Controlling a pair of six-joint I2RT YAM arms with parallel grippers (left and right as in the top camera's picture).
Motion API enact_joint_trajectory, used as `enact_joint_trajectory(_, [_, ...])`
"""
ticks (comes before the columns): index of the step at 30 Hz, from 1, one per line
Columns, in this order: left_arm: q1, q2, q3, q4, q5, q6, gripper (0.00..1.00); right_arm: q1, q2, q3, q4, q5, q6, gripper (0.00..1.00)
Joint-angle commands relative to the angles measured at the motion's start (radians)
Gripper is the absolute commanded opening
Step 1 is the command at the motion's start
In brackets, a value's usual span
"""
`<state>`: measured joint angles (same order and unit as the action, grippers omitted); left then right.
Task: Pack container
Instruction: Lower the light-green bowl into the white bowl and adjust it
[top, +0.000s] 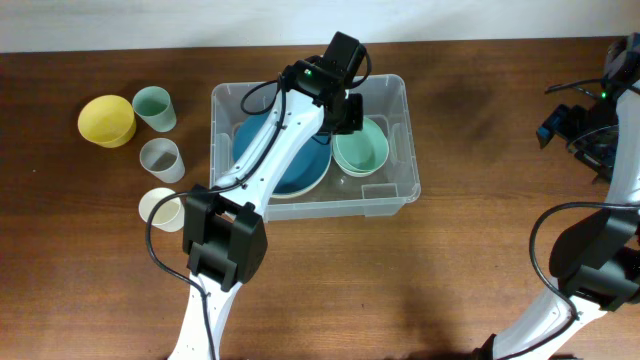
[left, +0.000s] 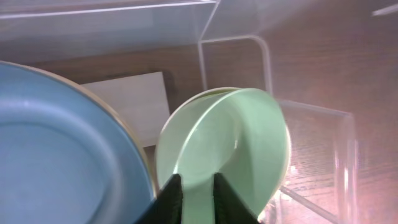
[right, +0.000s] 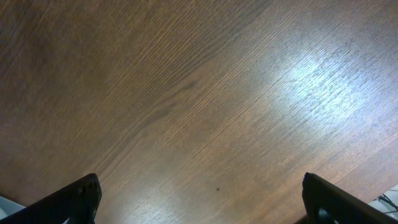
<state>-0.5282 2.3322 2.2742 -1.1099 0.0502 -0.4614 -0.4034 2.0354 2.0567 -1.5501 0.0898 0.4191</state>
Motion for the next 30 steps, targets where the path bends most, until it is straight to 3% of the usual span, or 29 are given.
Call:
enact_joint_trajectory(1, [-0.001, 0.013, 0.014, -0.006, -0.032, 0.008, 0.09, -0.003, 0.002, -0.004, -0.001, 0.016, 0.008, 0.99])
enact_joint_trajectory(5, [-0.001, 0.013, 0.014, -0.015, -0.088, 0.008, 0.01, -0.003, 0.002, -0.004, 0.000, 0.016, 0.008, 0.99])
enact_joint_trajectory(30, [-0.019, 0.044, 0.014, -0.001, -0.076, 0.060, 0.00, -0.003, 0.002, -0.004, 0.000, 0.016, 0.008, 0.99])
